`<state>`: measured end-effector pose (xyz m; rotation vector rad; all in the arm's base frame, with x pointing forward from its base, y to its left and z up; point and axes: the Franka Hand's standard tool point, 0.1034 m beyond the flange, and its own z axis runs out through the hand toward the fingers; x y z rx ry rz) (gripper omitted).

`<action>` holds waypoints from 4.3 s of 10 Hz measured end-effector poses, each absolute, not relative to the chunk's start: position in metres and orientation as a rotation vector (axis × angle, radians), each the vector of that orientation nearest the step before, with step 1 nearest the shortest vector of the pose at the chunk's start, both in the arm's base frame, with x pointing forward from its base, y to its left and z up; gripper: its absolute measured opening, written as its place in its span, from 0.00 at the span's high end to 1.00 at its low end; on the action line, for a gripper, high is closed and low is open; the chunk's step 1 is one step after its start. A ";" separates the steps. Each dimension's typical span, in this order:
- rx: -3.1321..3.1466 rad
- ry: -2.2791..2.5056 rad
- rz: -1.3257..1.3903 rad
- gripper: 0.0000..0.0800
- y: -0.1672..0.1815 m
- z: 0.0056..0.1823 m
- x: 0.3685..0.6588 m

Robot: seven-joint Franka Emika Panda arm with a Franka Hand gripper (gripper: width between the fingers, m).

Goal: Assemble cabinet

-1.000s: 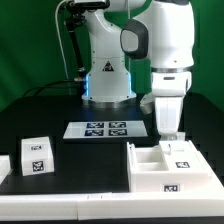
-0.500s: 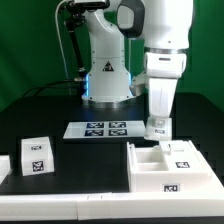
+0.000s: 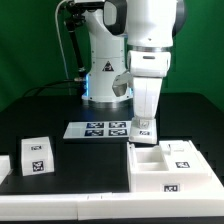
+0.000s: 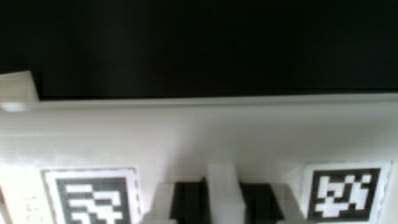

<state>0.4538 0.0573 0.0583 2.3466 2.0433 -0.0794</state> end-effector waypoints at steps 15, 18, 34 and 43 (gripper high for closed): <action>2.339 2.045 -0.076 0.91 0.055 0.060 0.464; 2.321 2.080 -0.081 0.91 0.054 0.054 0.462; 2.288 2.134 -0.161 0.91 0.048 0.054 0.461; 2.263 2.101 0.040 0.91 0.055 0.052 0.458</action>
Offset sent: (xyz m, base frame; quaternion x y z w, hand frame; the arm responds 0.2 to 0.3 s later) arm 0.0000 0.0000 0.0000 0.0000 0.0000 0.0000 1.0000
